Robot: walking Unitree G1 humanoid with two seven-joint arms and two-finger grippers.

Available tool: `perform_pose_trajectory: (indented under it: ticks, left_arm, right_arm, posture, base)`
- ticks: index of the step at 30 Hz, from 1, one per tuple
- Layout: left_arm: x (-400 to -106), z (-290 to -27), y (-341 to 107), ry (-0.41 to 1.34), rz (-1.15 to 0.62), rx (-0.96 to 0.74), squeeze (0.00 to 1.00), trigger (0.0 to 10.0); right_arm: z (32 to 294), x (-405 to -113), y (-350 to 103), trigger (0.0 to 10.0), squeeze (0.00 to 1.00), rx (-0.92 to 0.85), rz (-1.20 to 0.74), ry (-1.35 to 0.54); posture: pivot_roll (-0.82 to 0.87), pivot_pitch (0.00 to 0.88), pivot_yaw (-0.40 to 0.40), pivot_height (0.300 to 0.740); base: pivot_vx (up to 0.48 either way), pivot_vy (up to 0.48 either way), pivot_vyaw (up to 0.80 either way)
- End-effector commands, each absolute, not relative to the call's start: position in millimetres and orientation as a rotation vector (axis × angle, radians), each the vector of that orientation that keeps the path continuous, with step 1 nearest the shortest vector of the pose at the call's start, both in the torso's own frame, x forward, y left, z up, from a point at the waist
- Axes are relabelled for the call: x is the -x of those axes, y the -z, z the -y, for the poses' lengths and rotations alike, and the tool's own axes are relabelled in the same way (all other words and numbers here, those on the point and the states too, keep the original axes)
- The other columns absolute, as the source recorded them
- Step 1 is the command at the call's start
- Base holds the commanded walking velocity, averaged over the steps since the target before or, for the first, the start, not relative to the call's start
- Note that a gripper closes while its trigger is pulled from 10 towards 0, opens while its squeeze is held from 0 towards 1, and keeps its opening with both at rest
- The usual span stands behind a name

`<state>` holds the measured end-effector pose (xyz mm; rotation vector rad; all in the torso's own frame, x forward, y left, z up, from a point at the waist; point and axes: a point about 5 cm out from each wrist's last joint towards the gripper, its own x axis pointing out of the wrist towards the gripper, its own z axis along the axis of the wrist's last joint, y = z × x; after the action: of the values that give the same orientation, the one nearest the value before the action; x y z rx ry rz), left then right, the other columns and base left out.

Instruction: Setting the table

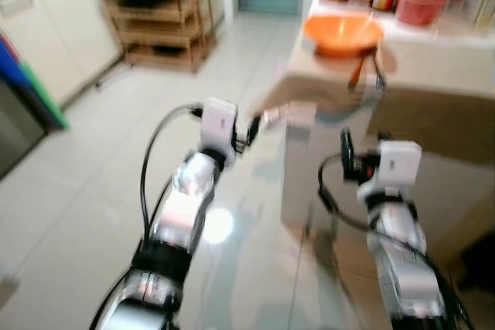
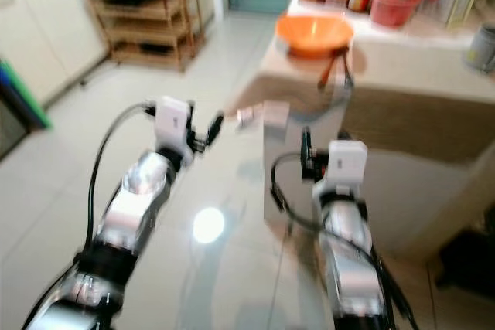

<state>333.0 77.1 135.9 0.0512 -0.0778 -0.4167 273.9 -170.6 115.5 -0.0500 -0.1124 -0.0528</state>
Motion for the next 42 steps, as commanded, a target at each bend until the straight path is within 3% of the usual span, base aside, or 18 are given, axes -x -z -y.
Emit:
perform_pose_trajectory:
  ticks: [1,7,17,42]
  left_arm:
    - [-331.5,-66.3,-138.8,0.462,0.091,-0.061,0.0,10.0]
    - [-332.4,-67.2,-136.9,0.455,0.082,-0.073,0.0,10.0]
    - [-331.3,-66.4,-137.4,0.459,0.103,-0.087,0.0,10.0]
    - [-331.9,-64.8,-136.3,0.47,0.103,-0.069,0.0,10.0]
  right_arm:
    - [178.5,-273.8,-115.4,10.0,0.0,0.058,0.112,0.072]
    - [176.1,-273.1,-113.6,10.0,0.0,0.059,0.106,0.063]
    - [172.7,-272.9,-110.6,10.0,0.0,0.064,0.099,0.046]
    - [172.8,-268.0,-109.3,10.0,0.0,0.067,0.095,0.057]
  posture:
    - [-0.02,0.0,0.063,0.723]
    - [-0.03,0.0,0.064,0.723]
    - [-0.03,0.0,0.078,0.723]
    - [-0.04,0.0,0.08,0.723]
  base:
    - [0.428,0.0,0.0]
    - [0.0,0.0,0.0]
    - [0.0,-0.405,0.0]
    - [0.261,-0.399,0.0]
